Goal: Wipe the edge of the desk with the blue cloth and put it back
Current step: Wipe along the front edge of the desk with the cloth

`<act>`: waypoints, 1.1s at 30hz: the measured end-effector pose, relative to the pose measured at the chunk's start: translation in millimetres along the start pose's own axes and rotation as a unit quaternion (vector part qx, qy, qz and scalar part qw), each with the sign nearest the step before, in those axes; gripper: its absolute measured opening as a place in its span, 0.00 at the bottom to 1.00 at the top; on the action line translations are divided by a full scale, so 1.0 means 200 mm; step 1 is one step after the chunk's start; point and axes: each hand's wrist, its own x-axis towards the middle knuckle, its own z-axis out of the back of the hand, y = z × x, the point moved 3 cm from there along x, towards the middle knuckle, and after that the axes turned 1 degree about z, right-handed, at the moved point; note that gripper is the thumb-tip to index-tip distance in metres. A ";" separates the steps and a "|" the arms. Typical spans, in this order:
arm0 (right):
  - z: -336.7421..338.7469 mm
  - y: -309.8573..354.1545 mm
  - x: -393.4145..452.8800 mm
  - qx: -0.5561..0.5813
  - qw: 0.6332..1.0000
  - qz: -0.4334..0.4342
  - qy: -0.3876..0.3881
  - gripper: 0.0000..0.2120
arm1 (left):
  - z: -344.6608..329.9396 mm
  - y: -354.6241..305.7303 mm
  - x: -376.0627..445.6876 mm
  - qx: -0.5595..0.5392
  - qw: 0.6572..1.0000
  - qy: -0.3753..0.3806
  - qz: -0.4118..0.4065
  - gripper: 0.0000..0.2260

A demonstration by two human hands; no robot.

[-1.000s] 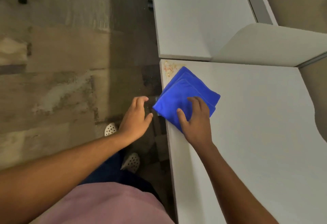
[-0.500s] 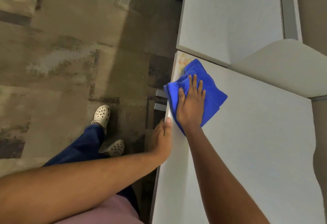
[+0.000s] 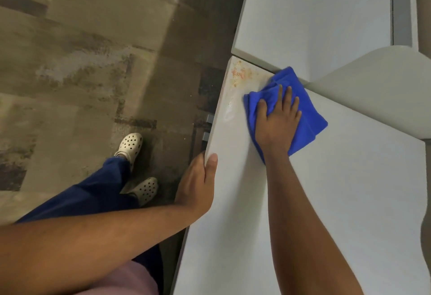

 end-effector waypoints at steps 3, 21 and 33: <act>-0.04 0.12 -0.12 -0.022 0.999 0.048 0.007 0.36 | -0.01 0.01 0.01 0.020 1.000 -0.018 -0.011 0.19; -0.04 0.15 -0.23 -0.089 0.984 0.151 0.044 0.43 | 0.08 -0.10 -0.09 0.415 0.675 0.295 -0.534 0.31; -0.10 0.29 -0.06 -0.042 0.986 0.160 0.032 0.30 | 0.09 -0.07 -0.06 0.466 0.598 0.323 -0.566 0.35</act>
